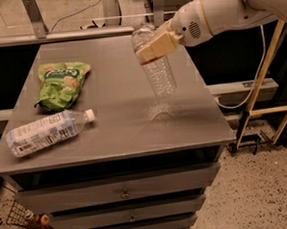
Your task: Place water bottle upright
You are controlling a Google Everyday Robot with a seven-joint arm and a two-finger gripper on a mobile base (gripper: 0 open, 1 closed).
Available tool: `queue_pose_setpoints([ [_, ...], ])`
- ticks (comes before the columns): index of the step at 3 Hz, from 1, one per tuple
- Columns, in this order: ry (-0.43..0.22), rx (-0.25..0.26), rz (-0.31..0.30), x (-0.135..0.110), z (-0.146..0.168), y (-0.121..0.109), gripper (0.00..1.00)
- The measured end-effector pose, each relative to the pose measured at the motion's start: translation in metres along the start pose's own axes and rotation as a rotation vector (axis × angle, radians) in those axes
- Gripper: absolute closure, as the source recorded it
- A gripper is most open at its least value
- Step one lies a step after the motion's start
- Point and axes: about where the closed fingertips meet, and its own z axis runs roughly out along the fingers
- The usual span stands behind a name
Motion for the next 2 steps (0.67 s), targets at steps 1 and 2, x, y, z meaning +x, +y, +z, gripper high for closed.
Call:
queue_pose_setpoints([
  [1, -0.051, -0.003, -0.067, 0.0021, -0.0008, -0.0043, 1.00],
  [2, -0.170, -0.008, -0.161, 0.0060, -0.0005, -0.0110, 1.00],
])
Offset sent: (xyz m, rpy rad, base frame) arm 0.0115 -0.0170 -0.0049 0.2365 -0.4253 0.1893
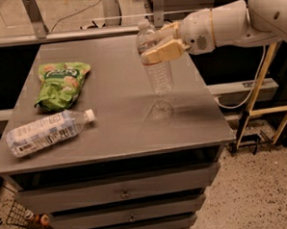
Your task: Place water bottle upright
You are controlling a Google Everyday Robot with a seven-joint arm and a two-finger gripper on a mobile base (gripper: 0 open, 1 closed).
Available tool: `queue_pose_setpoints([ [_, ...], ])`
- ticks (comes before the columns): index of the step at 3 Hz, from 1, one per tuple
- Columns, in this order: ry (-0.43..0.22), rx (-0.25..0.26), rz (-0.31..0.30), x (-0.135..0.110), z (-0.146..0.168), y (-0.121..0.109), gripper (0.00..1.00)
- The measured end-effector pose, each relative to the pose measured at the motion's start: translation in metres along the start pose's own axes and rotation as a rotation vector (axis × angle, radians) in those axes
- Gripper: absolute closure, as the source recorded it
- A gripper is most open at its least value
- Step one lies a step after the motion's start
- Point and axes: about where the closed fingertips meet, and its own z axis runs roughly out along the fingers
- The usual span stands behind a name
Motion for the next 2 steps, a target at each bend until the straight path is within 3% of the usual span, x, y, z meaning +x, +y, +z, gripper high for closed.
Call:
queue_pose_setpoints([
  [2, -0.188, 0.009, -0.173, 0.0062, 0.0015, -0.0040, 1.00],
])
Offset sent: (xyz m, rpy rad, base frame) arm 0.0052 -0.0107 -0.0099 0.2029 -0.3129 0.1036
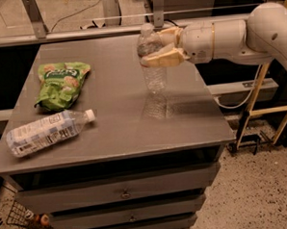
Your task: Place water bottle upright
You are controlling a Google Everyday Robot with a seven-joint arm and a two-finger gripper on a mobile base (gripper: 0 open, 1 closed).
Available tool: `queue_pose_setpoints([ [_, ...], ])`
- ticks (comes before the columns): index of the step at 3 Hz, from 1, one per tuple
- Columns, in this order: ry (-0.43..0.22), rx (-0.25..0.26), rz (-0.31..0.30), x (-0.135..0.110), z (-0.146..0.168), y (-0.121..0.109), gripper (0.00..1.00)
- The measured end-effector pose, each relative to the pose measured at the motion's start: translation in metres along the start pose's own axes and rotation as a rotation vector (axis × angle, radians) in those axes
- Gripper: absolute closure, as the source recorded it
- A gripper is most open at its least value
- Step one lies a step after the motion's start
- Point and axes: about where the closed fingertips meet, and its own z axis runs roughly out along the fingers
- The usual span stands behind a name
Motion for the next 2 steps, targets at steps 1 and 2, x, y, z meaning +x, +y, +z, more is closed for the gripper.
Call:
queue_pose_setpoints([
  [1, -0.062, 0.012, -0.006, 0.0071, -0.0012, -0.0018, 1.00],
  [2, -0.107, 0.023, 0.021, 0.0144, -0.0027, -0.0052, 1.00],
])
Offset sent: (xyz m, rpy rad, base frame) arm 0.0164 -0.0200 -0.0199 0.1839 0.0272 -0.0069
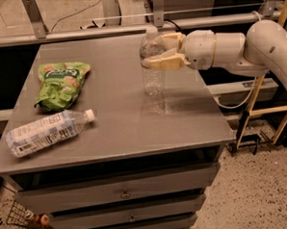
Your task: Place water bottle upright
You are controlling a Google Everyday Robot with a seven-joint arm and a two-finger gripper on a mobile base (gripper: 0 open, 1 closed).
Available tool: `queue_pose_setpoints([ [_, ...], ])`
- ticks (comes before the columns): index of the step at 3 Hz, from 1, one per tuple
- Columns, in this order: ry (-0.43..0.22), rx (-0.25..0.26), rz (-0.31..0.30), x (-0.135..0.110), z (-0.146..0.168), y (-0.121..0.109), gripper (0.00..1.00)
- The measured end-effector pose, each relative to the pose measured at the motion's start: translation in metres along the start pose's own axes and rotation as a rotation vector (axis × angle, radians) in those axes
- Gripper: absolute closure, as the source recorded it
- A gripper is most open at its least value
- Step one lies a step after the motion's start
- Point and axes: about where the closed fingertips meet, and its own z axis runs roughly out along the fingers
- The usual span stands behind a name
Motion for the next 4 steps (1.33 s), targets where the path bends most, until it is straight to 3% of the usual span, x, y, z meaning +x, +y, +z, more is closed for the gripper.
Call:
queue_pose_setpoints([
  [3, 0.050, -0.032, 0.080, 0.020, 0.008, -0.003, 1.00],
  [4, 0.049, -0.037, 0.082, 0.020, 0.011, -0.002, 0.84],
])
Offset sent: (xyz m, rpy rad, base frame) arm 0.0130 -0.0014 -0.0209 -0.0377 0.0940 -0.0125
